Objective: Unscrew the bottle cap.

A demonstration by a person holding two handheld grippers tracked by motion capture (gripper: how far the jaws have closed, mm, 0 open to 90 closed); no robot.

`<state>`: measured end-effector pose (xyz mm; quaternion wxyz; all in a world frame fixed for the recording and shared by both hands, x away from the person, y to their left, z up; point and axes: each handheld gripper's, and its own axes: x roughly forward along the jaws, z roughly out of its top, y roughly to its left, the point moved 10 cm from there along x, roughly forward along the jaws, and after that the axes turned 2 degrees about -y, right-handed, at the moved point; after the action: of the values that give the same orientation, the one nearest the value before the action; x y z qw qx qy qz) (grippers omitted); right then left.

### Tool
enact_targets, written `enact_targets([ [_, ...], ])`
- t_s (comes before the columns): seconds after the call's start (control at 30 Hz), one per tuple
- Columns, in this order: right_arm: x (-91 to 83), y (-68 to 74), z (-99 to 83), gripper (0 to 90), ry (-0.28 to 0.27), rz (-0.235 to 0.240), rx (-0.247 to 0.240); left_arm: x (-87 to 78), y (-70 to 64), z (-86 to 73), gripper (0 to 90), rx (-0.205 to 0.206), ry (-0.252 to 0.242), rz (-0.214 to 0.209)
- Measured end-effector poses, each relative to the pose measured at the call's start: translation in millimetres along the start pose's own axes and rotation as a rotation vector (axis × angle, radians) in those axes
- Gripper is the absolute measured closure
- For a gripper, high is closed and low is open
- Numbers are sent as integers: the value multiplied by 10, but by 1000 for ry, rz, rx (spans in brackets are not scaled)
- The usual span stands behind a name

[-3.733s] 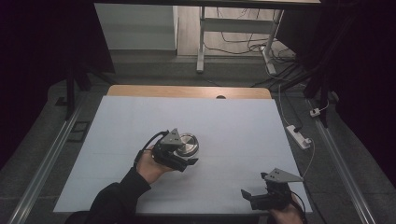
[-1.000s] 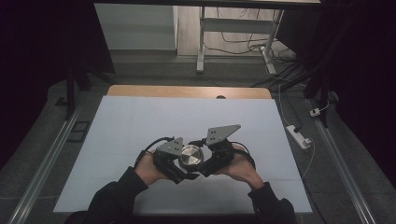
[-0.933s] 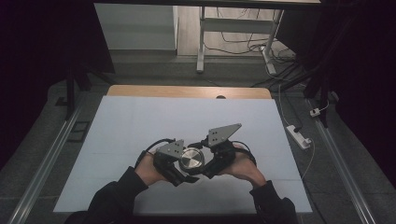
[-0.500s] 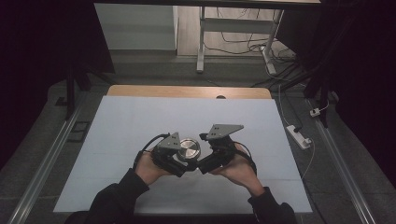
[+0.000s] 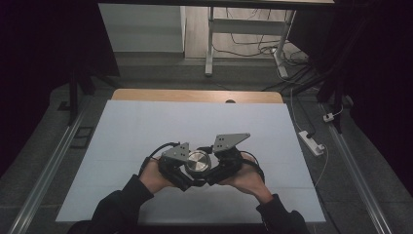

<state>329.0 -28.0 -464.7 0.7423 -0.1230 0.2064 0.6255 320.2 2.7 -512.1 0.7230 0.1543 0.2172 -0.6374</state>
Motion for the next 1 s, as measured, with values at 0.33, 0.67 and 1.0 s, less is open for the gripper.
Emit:
enact_targets([
  [0.33, -134, 212, -18, 66, -21, 247, -46, 39, -203, 46, 149, 65, -17, -117],
  [0.67, -116, -130, 72, 45, 0, -163, 38, -33, 203, -13, 149, -109, -11, 164],
  [1.0, 16, -26, 34, 184, 2, -127, -12, -24, 58, 26, 149, -31, 6, 78],
])
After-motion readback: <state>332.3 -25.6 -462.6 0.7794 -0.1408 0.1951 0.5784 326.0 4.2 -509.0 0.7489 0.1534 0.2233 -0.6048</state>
